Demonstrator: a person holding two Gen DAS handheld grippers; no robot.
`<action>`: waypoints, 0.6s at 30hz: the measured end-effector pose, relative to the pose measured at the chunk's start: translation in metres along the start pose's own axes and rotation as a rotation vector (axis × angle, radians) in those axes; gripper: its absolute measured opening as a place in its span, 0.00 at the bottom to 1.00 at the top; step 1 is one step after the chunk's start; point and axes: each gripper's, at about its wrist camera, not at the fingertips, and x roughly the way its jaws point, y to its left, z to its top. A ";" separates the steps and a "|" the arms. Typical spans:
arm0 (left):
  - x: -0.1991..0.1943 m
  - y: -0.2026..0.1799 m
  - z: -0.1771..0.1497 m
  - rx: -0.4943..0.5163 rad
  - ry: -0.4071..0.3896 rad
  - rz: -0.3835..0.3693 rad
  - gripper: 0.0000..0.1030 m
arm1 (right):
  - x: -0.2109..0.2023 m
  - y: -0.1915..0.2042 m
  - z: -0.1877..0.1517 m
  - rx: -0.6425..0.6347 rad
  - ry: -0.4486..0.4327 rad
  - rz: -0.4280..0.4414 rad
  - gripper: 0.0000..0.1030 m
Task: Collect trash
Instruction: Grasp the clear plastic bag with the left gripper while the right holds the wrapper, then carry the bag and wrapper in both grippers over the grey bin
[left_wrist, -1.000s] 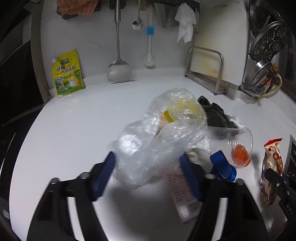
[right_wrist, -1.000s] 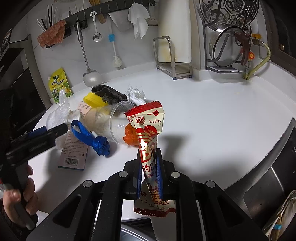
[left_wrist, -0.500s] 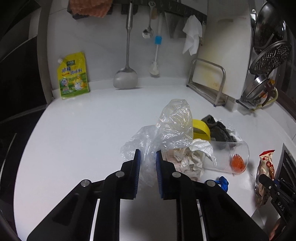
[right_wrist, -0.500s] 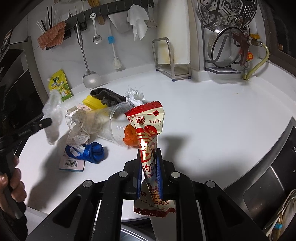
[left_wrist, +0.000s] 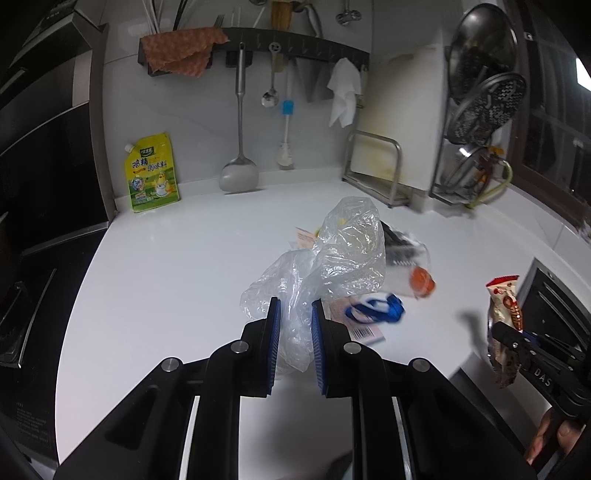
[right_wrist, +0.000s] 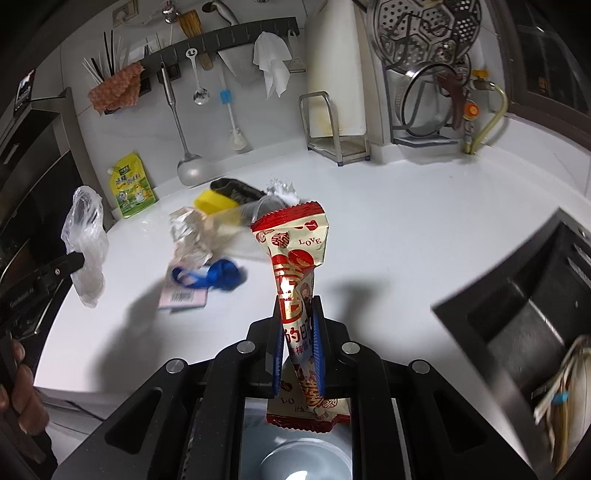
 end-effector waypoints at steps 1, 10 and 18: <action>-0.005 -0.003 -0.004 0.007 0.001 -0.006 0.16 | -0.006 0.002 -0.005 0.000 -0.003 -0.006 0.13; -0.038 -0.027 -0.045 0.057 0.034 -0.060 0.16 | -0.050 0.015 -0.049 0.061 -0.009 -0.006 0.13; -0.058 -0.039 -0.076 0.080 0.071 -0.078 0.16 | -0.082 0.016 -0.078 0.086 -0.007 -0.030 0.13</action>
